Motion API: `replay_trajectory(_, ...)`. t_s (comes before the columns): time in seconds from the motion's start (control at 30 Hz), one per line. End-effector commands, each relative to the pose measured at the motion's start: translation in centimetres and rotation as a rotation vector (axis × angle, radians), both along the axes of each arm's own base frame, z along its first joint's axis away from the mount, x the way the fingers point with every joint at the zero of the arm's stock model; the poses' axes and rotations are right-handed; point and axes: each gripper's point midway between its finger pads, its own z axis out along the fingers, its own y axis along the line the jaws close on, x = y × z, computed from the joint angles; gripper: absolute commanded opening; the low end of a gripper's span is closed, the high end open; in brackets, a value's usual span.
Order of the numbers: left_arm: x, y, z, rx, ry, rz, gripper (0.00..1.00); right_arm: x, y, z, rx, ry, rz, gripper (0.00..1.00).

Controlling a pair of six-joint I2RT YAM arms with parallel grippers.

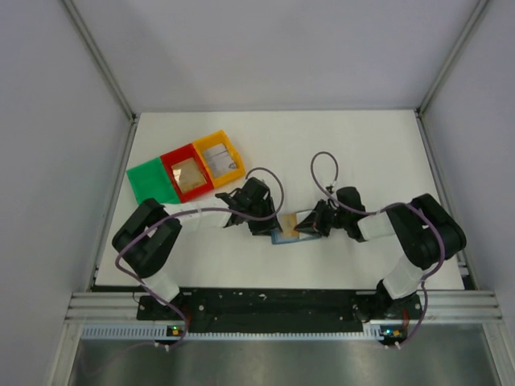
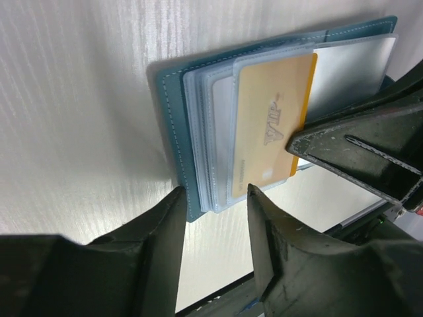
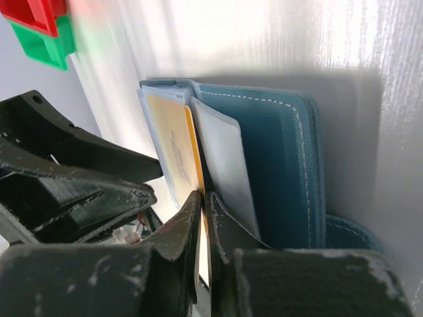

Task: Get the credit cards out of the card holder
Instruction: Remove the credit card from the card holder.

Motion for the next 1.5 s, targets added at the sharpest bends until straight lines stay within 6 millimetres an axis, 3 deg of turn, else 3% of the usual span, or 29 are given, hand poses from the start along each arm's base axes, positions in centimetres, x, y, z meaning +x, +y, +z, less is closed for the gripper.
replay_trajectory(0.0, 0.9, -1.2, 0.4, -0.049, -0.035, 0.0, 0.38, -0.6, -0.3, -0.7, -0.054, -0.047, 0.048, 0.07)
replay_trajectory(0.1, 0.9, -0.6, -0.3, -0.004, -0.033, -0.004, 0.33, -1.0, -0.4, -1.0, -0.065, -0.066, 0.079, 0.17)
replay_trajectory(0.23, 1.4, -0.3, 1.3, 0.001, -0.085, -0.003, 0.33, -1.1, -0.5, -0.8, -0.068, -0.092, 0.102, 0.18)
replay_trajectory(0.4, 2.4, -1.2, 4.5, -0.04, -0.155, -0.029, 0.33, -0.9, -0.1, -0.3, -0.05, -0.131, 0.128, 0.05)
replay_trajectory(0.67, 2.8, -2.9, 5.6, -0.106, -0.151, -0.052, 0.32, -1.0, 0.1, 0.2, -0.032, -0.154, 0.151, 0.0)
replay_trajectory(0.8, 2.9, -2.8, 4.7, -0.09, -0.149, -0.061, 0.31, -1.0, 0.3, 0.5, -0.019, -0.17, 0.161, 0.0)
replay_trajectory(1.0, 2.9, -2.6, 1.4, -0.046, -0.103, -0.06, 0.15, -0.7, 0.3, 0.7, -0.004, -0.179, 0.15, 0.04)
replay_trajectory(1.2, 2.7, -2.3, -0.5, -0.014, -0.078, -0.065, 0.1, -0.7, 0.3, 0.5, 0.0, -0.178, 0.151, 0.09)
replay_trajectory(1.47, 2.1, -2.0, -1.5, -0.01, -0.05, -0.056, 0.08, -0.5, 0.5, 0.8, 0.044, -0.185, 0.15, 0.03)
